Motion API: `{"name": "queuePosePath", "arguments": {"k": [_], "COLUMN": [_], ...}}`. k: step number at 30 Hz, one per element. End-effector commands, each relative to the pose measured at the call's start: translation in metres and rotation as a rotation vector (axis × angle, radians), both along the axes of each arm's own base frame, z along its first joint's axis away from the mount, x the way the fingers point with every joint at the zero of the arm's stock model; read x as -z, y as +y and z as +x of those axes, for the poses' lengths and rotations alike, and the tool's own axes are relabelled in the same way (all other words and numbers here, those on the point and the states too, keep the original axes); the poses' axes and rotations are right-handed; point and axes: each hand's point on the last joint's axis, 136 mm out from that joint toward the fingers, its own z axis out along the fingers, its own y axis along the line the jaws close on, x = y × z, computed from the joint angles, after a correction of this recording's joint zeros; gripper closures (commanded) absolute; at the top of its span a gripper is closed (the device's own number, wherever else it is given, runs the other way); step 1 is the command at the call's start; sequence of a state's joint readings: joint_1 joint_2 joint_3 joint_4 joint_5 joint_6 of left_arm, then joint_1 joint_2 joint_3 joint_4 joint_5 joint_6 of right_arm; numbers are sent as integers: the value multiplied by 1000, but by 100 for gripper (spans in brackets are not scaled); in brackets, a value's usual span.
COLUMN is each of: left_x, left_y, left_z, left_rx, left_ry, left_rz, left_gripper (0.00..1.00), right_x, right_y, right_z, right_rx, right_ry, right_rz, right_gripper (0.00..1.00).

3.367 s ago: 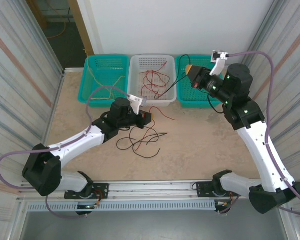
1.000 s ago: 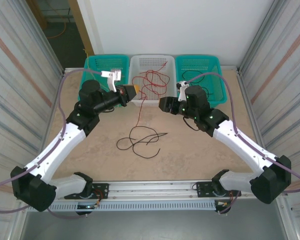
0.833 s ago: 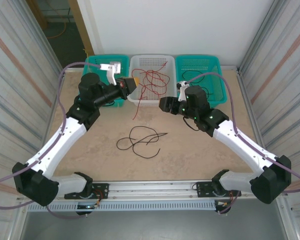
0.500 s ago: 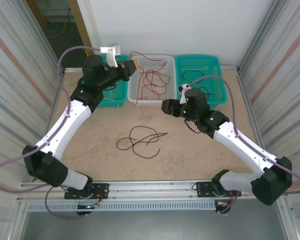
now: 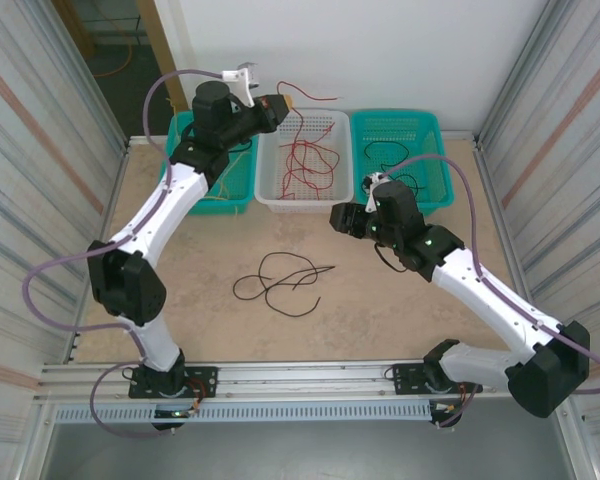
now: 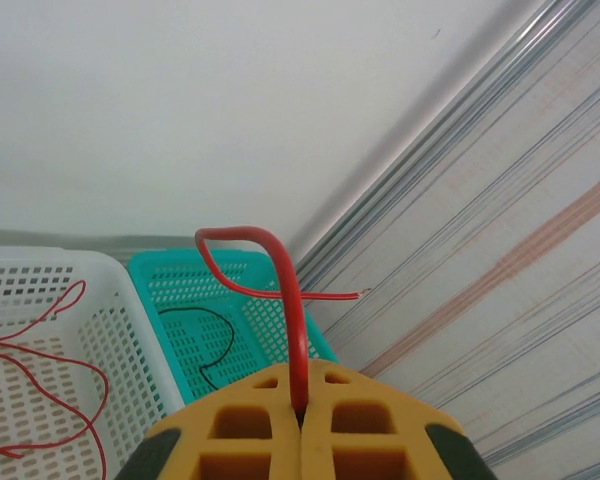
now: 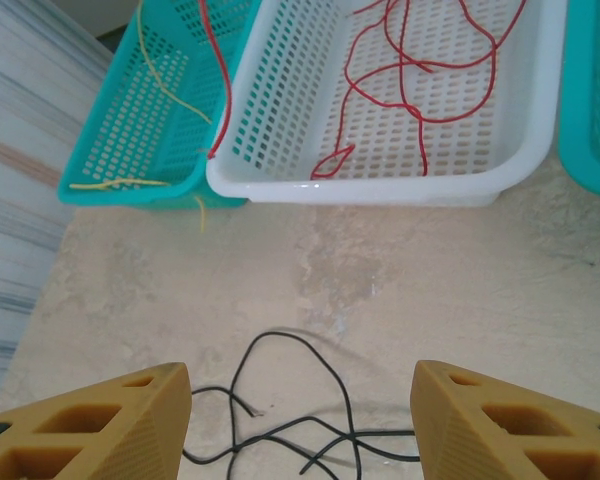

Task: Untangle the cables

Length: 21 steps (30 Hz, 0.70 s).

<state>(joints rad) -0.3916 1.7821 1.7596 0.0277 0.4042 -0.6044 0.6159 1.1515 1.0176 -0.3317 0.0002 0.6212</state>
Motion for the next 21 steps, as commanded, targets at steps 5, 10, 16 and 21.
{"name": "queuePosePath", "arguments": {"k": [5,10,16,21], "left_x": [6,26,20,15], "left_y": [-1,-3,4,18], "left_z": [29,37,14,-30], "left_rx": [-4,8,17,35], "left_ry": [34,86,57,26], "left_rz": [-61,-73,-87,-74], "left_gripper": [76,44,35,42], "right_x": [2,0,-4,2], "right_y": [-13,-16,-24,-24], "right_z": [-8,-10,-9,-6], "right_rx": [36,38,48,32], "right_ry": [9,7,-6,25], "right_rz": [-9,-13,-40,-53], "right_gripper": [40,41,40,39]}}
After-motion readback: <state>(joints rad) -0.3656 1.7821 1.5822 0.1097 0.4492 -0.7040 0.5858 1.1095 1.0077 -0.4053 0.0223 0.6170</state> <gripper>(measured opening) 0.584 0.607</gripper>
